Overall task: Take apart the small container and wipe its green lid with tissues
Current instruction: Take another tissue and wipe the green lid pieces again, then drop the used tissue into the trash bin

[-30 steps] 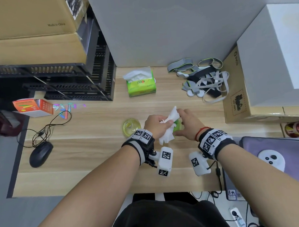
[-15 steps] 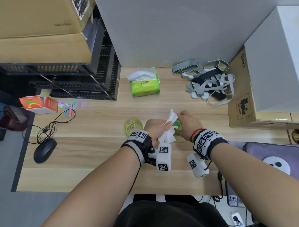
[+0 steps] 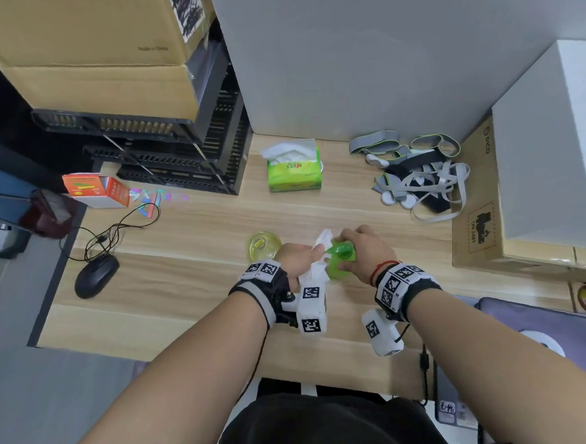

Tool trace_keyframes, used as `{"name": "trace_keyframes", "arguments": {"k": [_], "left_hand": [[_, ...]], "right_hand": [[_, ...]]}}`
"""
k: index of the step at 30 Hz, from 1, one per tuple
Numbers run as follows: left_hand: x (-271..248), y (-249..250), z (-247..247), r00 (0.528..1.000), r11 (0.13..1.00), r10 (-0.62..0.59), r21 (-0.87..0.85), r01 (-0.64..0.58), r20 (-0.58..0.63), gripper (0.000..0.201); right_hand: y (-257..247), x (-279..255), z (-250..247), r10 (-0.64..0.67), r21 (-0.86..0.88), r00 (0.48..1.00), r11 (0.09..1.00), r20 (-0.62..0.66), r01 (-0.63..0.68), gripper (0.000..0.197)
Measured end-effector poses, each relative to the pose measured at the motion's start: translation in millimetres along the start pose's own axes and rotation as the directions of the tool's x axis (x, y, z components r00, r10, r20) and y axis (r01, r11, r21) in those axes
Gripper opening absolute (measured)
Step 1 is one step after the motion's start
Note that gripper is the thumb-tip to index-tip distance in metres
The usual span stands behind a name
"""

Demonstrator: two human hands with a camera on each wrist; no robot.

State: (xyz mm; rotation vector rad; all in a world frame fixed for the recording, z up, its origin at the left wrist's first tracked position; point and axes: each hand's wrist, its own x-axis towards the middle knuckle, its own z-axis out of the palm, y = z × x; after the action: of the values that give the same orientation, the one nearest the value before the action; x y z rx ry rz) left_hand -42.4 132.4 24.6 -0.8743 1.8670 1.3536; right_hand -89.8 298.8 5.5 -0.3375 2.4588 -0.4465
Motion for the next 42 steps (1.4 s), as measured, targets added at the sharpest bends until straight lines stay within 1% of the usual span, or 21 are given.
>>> {"name": "trace_keyframes", "arguments": {"k": [1, 3, 6, 7, 9, 10, 13, 15, 18, 20, 22, 24, 25, 27, 29, 32, 34, 36, 37, 40, 42], "left_hand": [[-1.8, -5.2, -4.0, 1.0, 0.999, 0.009, 0.04, -0.008, -0.011, 0.051], [-8.0, -13.8, -13.2, 0.998, 0.988, 0.049, 0.146, -0.042, -0.042, 0.046], [-18.4, -26.4, -27.0, 0.99, 0.981, 0.105, 0.176, -0.086, -0.1, 0.033], [-22.6, -30.3, -30.2, 0.988, 0.983, 0.101, 0.164, -0.081, -0.115, 0.026], [-30.4, -41.1, -36.3, 0.988, 0.993, 0.086, 0.095, -0.074, -0.128, 0.012], [-33.6, -47.2, -39.0, 0.988, 0.997, 0.066, 0.043, -0.061, -0.139, 0.012], [-43.7, -67.6, -47.6, 0.989, 0.991, 0.016, -0.129, -0.035, -0.148, 0.025], [-50.3, -80.0, -55.0, 0.989, 0.969, 0.007, -0.244, -0.044, -0.151, 0.033], [-60.6, -95.9, -70.2, 0.987, 0.919, -0.032, -0.392, -0.032, -0.155, 0.034], [-65.8, -109.3, -85.7, 0.985, 0.871, -0.038, -0.49, -0.049, -0.167, 0.03], [-71.9, -124.6, -102.2, 0.977, 0.858, -0.028, -0.507, -0.084, -0.21, 0.026], [-77.9, -147.1, -122.2, 0.964, 0.867, -0.017, -0.484, -0.117, -0.264, 0.03], [-81.1, -160.0, -133.2, 0.958, 0.872, -0.032, -0.477, -0.112, -0.284, 0.031], [-87.1, -197.1, -163.7, 0.943, 0.882, -0.093, -0.465, -0.071, -0.32, 0.029], [-93.8, -226.0, -187.4, 0.932, 0.897, -0.168, -0.442, 0.009, -0.321, 0.027], [-98.9, -291.3, -223.1, 0.891, 0.874, -0.307, -0.469, 0.124, -0.336, 0.028], [-105.3, -332.8, -241.8, 0.856, 0.851, -0.378, -0.497, 0.17, -0.353, 0.031], [-112.2, -370.0, -259.7, 0.856, 0.848, -0.389, -0.495, 0.189, -0.341, 0.03], [-114.4, -388.8, -267.4, 0.856, 0.834, -0.388, -0.525, 0.168, -0.342, 0.031], [-119.3, -436.4, -283.0, 0.863, 0.788, -0.397, -0.599, 0.145, -0.314, 0.043], [-121.6, -466.0, -284.8, 0.834, 0.782, -0.44, -0.599, 0.173, -0.333, 0.041]], "right_hand": [[0.8, 0.1, 0.1, -0.004, 0.0, 1.0, 1.0, 0.002, 0.004, 0.052], [1.6, 0.0, -2.2, -0.008, -0.013, 1.0, 1.0, 0.01, 0.008, 0.053], [-2.5, 4.0, -14.3, 0.007, -0.078, 0.996, 0.997, 0.084, -0.001, 0.06], [-6.3, 6.6, -21.1, 0.022, -0.111, 0.994, 0.994, 0.11, -0.009, 0.064], [-19.4, 9.6, -36.7, 0.038, -0.171, 0.99, 0.985, 0.136, -0.015, 0.075], [-27.8, 10.9, -45.2, 0.036, -0.208, 0.991, 0.978, 0.13, -0.008, 0.08], [-61.2, 9.7, -64.9, -0.033, -0.365, 0.989, 0.927, 0.145, 0.084, 0.09], [-88.0, 11.3, -64.3, -0.066, -0.404, 0.982, 0.905, 0.176, 0.133, 0.096], [-123.1, 17.7, -37.8, -0.133, -0.278, 0.972, 0.943, 0.193, 0.185, 0.099], [-143.8, 19.4, -11.3, -0.144, -0.195, 0.969, 0.964, 0.2, 0.183, 0.101], [-155.7, 22.1, 12.9, -0.124, -0.157, 0.974, 0.975, 0.19, 0.155, 0.1], [-163.7, 24.7, 35.1, -0.086, -0.171, 0.983, 0.979, 0.161, 0.114, 0.096], [-167.9, 25.5, 45.0, -0.068, -0.177, 0.988, 0.98, 0.14, 0.092, 0.092], [-185.6, 26.9, 69.7, -0.049, -0.191, 0.995, 0.98, 0.088, 0.065, 0.081], [-198.5, 24.7, 83.2, -0.026, -0.218, 0.999, 0.975, 0.034, 0.033, 0.073], [-237.7, 16.9, 111.4, -0.034, -0.252, 0.999, 0.967, 0.041, 0.043, 0.07], [-274.0, 8.1, 132.4, -0.099, -0.252, 0.992, 0.961, 0.076, 0.115, 0.069], [-318.9, -6.0, 159.8, -0.205, -0.215, 0.973, 0.95, 0.11, 0.225, 0.07], [-343.4, -14.7, 176.2, -0.266, -0.192, 0.954, 0.938, 0.137, 0.289, 0.07], [-403.9, -46.1, 222.3, -0.41, -0.152, 0.876, 0.878, 0.254, 0.455, 0.071], [-427.8, -65.5, 254.3, -0.461, -0.134, 0.814, 0.836, 0.354, 0.532, 0.07]]}}
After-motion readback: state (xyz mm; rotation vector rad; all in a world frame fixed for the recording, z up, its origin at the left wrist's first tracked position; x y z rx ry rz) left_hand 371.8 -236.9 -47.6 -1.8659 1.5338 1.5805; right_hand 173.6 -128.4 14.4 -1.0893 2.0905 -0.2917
